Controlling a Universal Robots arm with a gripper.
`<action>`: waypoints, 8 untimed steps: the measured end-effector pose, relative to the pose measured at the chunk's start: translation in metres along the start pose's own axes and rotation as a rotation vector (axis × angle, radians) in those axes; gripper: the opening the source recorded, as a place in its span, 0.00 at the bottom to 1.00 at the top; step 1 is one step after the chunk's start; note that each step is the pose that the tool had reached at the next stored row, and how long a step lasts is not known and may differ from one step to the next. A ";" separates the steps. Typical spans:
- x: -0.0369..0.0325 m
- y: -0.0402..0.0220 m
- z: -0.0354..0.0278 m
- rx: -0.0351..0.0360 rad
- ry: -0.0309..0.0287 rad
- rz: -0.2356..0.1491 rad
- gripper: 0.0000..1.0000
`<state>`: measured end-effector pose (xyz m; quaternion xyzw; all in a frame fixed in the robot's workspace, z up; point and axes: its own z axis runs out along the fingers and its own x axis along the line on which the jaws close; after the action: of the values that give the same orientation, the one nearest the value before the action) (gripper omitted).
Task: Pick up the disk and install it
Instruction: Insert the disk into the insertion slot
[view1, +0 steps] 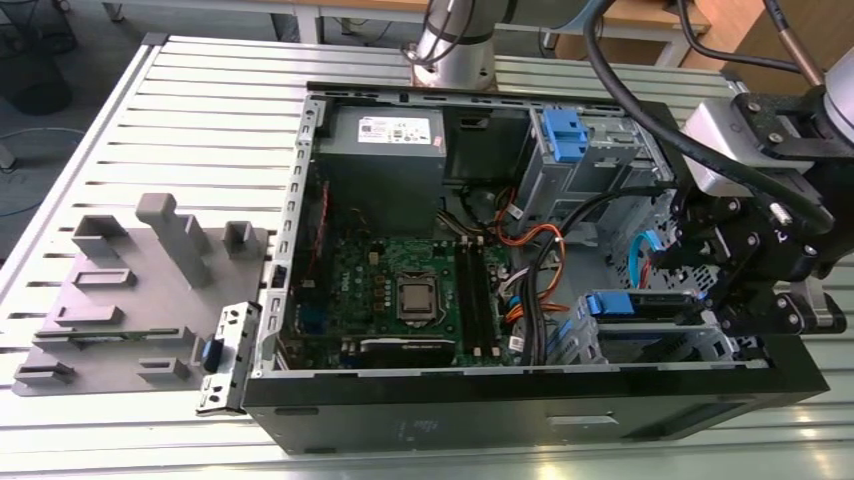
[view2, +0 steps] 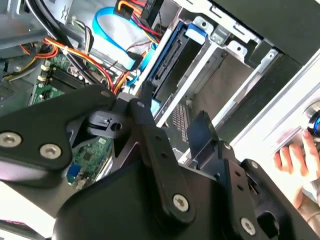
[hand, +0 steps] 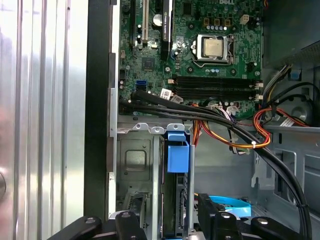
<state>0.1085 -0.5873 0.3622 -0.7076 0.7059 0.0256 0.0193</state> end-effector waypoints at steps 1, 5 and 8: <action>0.0001 0.0000 0.0017 0.0000 0.0000 0.000 0.55; -0.0002 -0.0001 0.0038 0.0000 -0.0005 0.000 0.55; -0.0009 -0.0001 0.0037 0.0000 -0.0002 0.000 0.55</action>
<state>0.1086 -0.5861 0.3586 -0.7076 0.7058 0.0257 0.0193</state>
